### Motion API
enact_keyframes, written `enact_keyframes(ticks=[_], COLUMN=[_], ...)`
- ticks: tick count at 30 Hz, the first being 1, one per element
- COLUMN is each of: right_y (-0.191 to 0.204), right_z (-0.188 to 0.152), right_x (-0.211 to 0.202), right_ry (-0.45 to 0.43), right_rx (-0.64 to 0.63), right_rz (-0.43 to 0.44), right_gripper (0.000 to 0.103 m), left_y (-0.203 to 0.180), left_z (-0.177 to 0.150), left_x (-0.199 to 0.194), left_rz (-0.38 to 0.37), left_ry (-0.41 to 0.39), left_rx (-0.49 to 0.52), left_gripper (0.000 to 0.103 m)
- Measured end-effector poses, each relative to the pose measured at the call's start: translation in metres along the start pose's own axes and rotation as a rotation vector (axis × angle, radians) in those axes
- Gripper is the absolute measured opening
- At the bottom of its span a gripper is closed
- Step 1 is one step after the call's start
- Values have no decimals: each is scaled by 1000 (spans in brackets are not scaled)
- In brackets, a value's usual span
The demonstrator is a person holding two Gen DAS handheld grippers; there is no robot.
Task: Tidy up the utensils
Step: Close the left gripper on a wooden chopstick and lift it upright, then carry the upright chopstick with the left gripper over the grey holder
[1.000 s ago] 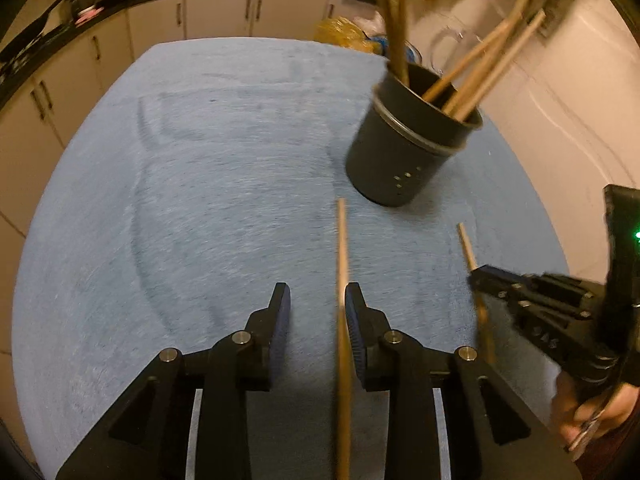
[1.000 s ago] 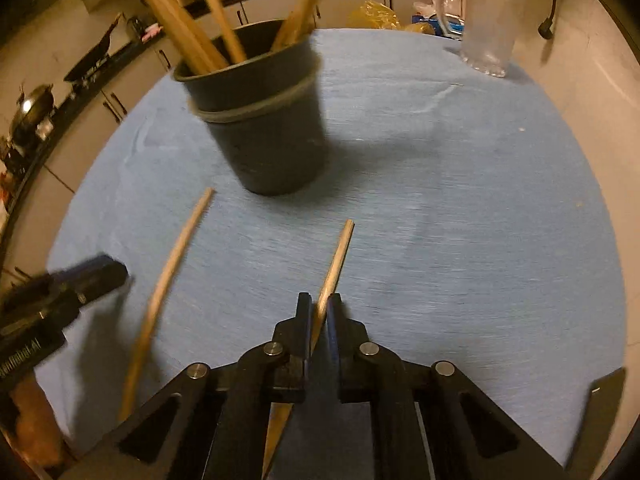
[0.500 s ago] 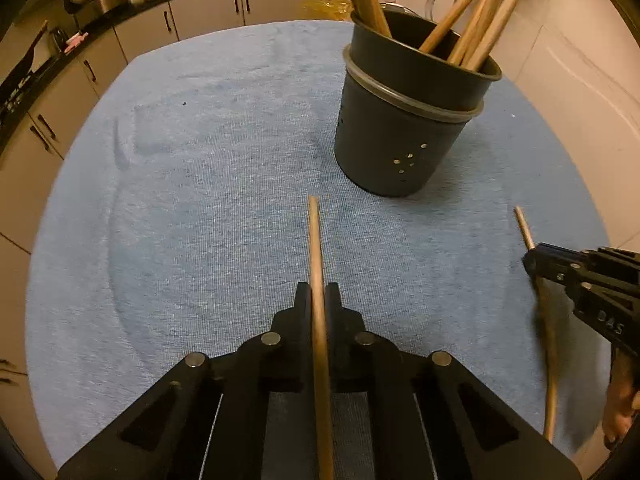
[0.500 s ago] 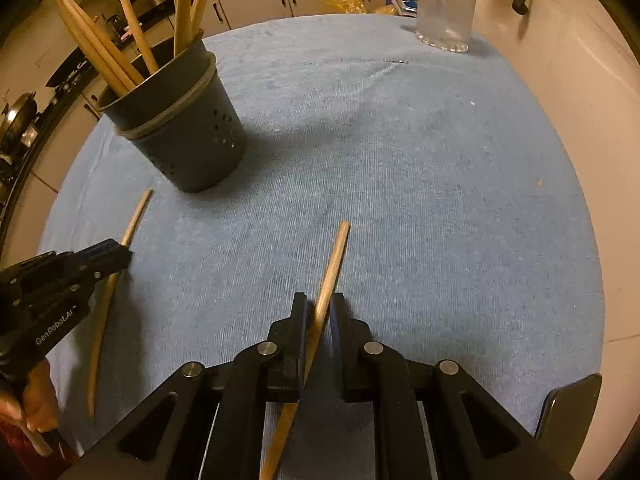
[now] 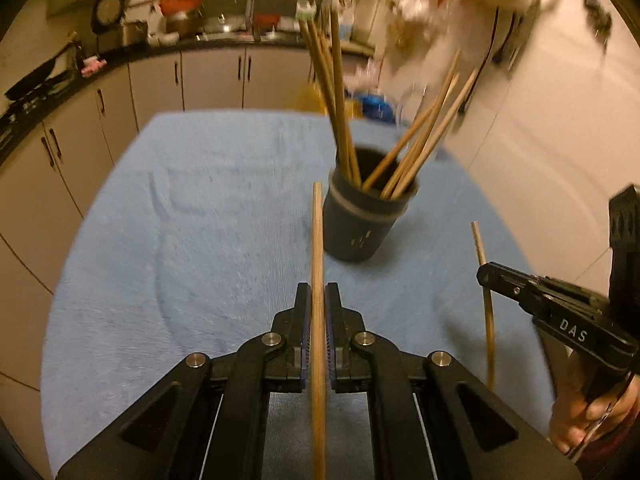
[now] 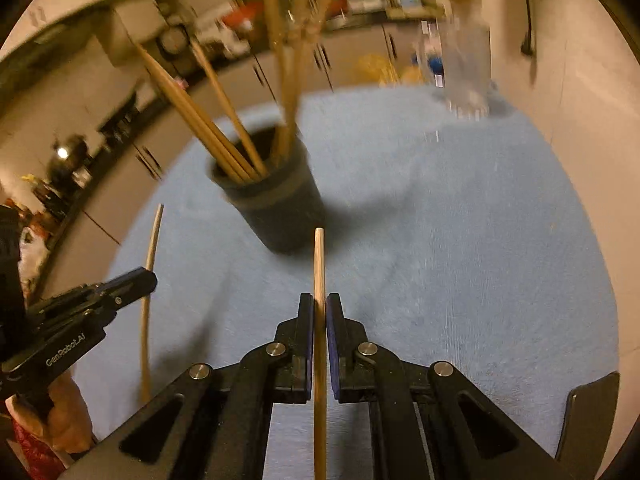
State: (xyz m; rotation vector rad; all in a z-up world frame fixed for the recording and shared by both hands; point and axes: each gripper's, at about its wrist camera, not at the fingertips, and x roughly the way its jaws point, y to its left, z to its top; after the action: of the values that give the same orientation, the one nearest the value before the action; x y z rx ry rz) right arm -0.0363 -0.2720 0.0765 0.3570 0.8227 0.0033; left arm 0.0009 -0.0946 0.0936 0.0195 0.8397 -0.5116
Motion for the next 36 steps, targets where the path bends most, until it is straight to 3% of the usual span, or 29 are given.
enact_keyframes(ticks=[5, 9, 36], right_y=[23, 35, 25], right_z=[-7, -15, -10], right_x=[-50, -70, -89], right_ry=[-189, -272, -351], right_rx=[-34, -45, -7], right_rz=[41, 36, 55], right_gripper=[7, 7, 7], left_y=[-8, -9, -21], left_z=[-2, -5, -3], left_x=[-33, -47, -62], left_rz=[-5, -6, -9], left_ry=[-87, -109, -145], left_rx=[-6, -5, 1], left_gripper=[6, 6, 6])
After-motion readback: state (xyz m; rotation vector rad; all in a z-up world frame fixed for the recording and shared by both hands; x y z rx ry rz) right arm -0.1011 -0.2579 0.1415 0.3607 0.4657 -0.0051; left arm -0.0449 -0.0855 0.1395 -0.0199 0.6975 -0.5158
